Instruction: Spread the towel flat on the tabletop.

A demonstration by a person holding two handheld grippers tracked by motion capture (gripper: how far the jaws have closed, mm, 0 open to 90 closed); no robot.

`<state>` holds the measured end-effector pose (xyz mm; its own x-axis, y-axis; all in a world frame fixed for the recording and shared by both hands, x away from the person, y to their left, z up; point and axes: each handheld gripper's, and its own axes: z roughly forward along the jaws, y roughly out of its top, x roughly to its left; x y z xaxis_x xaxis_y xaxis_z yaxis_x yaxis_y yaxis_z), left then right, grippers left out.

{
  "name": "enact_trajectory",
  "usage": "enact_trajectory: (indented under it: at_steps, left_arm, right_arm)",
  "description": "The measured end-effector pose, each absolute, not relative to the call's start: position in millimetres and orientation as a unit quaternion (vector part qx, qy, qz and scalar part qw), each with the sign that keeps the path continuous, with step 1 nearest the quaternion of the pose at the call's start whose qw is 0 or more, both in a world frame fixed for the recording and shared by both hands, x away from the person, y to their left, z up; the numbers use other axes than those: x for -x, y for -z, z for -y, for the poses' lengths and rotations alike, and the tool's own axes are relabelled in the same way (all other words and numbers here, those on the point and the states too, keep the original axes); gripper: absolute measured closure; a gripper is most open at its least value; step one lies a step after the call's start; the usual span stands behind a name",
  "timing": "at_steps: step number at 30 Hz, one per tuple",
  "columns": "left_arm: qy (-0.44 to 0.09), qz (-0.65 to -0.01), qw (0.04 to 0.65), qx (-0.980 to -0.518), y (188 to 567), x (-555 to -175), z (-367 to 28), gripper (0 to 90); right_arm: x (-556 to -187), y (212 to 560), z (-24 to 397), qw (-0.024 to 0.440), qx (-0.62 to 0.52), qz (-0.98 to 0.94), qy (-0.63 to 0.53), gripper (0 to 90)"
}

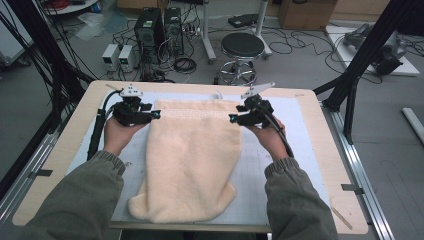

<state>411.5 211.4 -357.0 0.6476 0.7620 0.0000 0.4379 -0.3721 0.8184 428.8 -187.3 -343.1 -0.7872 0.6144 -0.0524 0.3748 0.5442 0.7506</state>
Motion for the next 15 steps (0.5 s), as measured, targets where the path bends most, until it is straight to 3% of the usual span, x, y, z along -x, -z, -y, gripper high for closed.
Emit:
enact_trajectory:
  at_steps: [12,15]
  left_arm:
    - [-0.175,-0.316,0.429,-0.828,387.2,-333.1,-231.8,45.1]
    - [-0.176,-0.298,0.443,-0.827,391.4,-311.5,-233.6,43.7]
  right_arm:
    - [-347.6,377.5,189.5,0.104,-0.247,-0.886,-0.378,47.4]
    - [-324.7,383.7,193.1,0.113,-0.230,-0.882,-0.396,49.3]
